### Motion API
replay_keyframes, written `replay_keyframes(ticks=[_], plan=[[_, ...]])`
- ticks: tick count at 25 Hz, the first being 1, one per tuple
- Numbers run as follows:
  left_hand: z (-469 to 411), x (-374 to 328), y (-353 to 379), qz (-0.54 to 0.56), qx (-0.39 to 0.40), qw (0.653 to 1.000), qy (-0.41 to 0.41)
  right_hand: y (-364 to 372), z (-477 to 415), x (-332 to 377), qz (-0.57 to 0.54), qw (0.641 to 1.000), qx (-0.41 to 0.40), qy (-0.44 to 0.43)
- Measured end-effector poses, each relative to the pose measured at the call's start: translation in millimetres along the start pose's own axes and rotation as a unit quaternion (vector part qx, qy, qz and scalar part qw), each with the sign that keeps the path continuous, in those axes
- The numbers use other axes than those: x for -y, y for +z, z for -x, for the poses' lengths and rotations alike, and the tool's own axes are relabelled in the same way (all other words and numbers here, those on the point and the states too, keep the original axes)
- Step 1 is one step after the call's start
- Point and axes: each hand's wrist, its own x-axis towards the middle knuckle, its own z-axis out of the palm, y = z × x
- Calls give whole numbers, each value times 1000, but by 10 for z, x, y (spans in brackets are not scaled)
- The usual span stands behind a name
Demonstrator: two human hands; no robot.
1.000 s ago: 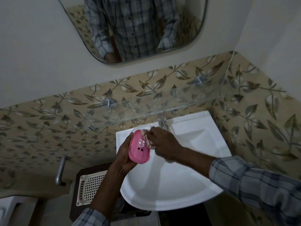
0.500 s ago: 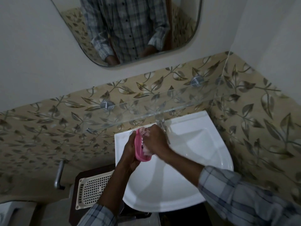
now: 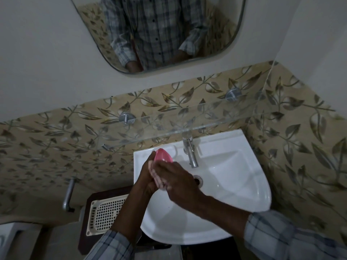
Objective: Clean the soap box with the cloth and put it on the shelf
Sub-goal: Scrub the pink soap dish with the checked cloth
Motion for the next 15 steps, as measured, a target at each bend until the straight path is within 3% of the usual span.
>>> replay_keyframes(ticks=[3, 5, 8, 10, 12, 13, 15], plan=[[50, -77, -54, 54, -1, 998, -16, -196, 250, -348, 60, 981, 57, -174], [91, -141, -128, 65, 27, 998, -10, -383, 300, -630, 48, 987, 62, -142], [113, -160, -102, 40, 56, 997, -22, -505, 81, -805, 73, 996, -34, -49], [104, -61, -20, 39, 75, 996, -25, -420, -223, -694, 89, 988, -76, -99], [67, 68, 41, 29, 65, 997, -3, -258, -389, -644, 149, 980, -57, -123], [51, 109, 43, 30, 55, 998, 9, -184, -396, -621, 154, 984, -47, -80], [31, 123, -12, 39, 42, 998, 24, -180, -364, -642, 122, 989, -8, 86]])
